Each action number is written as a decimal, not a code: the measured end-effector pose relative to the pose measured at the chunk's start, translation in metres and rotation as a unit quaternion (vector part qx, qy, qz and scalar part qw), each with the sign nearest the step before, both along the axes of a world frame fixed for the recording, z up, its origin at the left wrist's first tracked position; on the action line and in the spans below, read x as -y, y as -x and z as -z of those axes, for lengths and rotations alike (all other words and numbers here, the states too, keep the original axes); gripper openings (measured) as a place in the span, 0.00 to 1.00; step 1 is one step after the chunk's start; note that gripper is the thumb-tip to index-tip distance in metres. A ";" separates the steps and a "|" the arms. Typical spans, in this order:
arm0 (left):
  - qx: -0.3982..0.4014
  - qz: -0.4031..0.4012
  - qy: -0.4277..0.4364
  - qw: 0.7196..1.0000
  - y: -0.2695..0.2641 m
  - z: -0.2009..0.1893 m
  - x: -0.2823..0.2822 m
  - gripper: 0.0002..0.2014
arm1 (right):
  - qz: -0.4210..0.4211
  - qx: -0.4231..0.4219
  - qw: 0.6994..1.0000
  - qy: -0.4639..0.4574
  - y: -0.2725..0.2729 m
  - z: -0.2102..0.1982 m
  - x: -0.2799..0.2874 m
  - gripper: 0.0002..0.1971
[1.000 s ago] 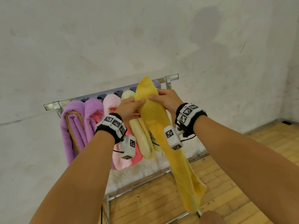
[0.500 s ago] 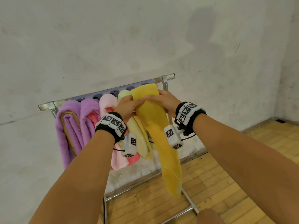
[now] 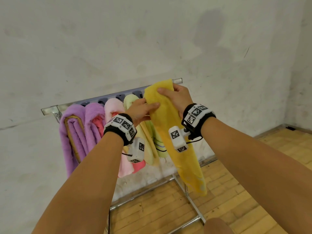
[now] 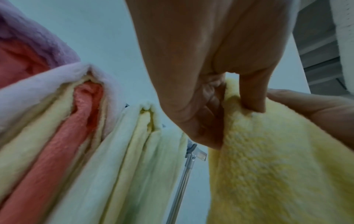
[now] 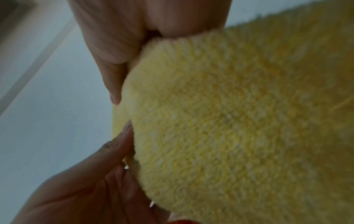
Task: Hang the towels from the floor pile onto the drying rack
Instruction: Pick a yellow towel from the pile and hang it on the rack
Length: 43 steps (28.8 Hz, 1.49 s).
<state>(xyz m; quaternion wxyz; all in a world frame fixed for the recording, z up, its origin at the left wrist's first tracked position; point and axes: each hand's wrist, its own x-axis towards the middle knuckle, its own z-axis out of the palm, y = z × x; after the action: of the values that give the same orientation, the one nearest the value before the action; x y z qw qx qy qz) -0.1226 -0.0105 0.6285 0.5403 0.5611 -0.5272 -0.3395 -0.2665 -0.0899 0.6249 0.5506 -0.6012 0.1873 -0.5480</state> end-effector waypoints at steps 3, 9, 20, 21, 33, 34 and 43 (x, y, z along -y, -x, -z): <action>-0.008 0.017 0.002 1.000 0.006 -0.008 0.000 0.19 | -0.006 0.038 0.999 -0.025 0.007 -0.001 0.001 0.14; -0.030 -0.040 0.073 0.996 0.003 -0.016 0.002 0.15 | -0.067 -0.064 0.994 -0.049 0.009 0.002 0.008 0.21; -0.024 -0.050 0.042 0.998 -0.002 -0.013 0.002 0.19 | -0.046 -0.084 0.994 -0.056 0.011 -0.006 0.010 0.19; -0.045 -0.072 0.061 0.995 -0.004 -0.015 0.002 0.20 | -0.057 -0.109 0.991 -0.061 0.011 -0.005 0.010 0.20; -0.100 -0.106 0.062 0.987 -0.004 -0.024 0.002 0.03 | -0.050 -0.106 0.993 -0.030 0.014 -0.015 0.006 0.20; -0.109 -0.124 0.070 0.984 -0.006 -0.025 0.001 0.02 | -0.053 -0.098 0.993 -0.032 0.015 -0.016 0.007 0.21; 0.123 -0.075 0.114 0.983 -0.015 -0.015 0.006 0.19 | -0.040 -0.145 0.989 -0.001 0.009 -0.019 0.014 0.14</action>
<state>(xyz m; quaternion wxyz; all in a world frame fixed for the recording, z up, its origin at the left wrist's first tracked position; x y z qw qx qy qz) -0.1081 -0.0163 0.6436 0.5558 0.5709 -0.5816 -0.1641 -0.2756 -0.1041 0.6439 0.5394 -0.6810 0.2413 -0.4324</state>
